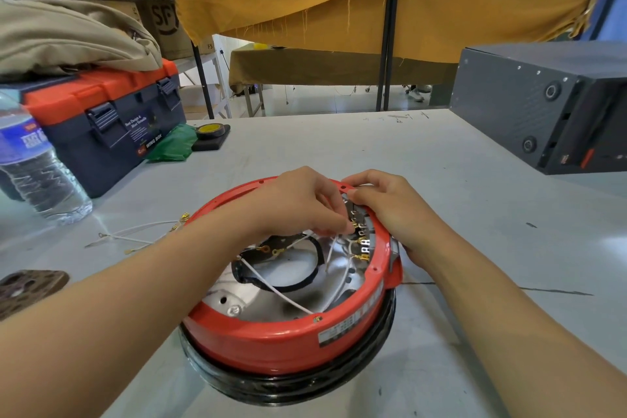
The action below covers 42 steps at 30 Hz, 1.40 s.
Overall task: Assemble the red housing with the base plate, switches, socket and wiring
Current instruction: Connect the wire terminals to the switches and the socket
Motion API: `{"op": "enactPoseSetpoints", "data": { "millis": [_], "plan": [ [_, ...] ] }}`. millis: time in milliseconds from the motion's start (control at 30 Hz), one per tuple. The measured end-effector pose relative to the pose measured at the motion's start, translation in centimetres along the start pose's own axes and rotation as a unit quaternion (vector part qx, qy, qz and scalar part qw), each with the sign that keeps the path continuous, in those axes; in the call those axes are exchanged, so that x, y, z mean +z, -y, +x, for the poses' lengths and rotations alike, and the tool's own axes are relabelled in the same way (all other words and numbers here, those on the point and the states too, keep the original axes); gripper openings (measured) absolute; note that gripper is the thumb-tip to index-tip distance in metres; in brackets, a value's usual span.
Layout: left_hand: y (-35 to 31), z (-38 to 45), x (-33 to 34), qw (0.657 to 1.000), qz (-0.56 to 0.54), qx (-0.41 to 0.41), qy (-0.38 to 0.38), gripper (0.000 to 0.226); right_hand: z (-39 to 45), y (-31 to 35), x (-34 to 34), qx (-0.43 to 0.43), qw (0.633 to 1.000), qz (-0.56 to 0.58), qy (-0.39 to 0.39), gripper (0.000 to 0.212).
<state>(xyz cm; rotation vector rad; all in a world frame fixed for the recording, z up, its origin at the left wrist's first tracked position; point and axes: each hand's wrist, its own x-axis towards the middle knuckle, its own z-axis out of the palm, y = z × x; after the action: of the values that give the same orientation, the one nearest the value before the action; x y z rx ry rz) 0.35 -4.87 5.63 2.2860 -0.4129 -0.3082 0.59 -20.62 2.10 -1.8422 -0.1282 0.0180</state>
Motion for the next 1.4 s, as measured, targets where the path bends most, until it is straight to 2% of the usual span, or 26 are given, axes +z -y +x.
{"op": "enactPoseSetpoints", "data": {
  "millis": [133,467,1400],
  "plan": [
    [0.3,-0.1,0.7,0.998,0.028,0.016,-0.047,0.008,0.1,0.0,0.0,-0.002,1.0,-0.001,-0.002,0.018],
    [0.6,-0.4,0.8,0.996,0.063,0.036,-0.061,0.005,0.1,-0.1,0.0,-0.007,1.0,-0.007,0.004,0.018],
    [0.6,0.1,2.0,0.992,0.067,0.047,-0.094,0.012,0.0,-0.2,0.2,-0.004,1.0,-0.015,-0.002,0.018]
  ]
}}
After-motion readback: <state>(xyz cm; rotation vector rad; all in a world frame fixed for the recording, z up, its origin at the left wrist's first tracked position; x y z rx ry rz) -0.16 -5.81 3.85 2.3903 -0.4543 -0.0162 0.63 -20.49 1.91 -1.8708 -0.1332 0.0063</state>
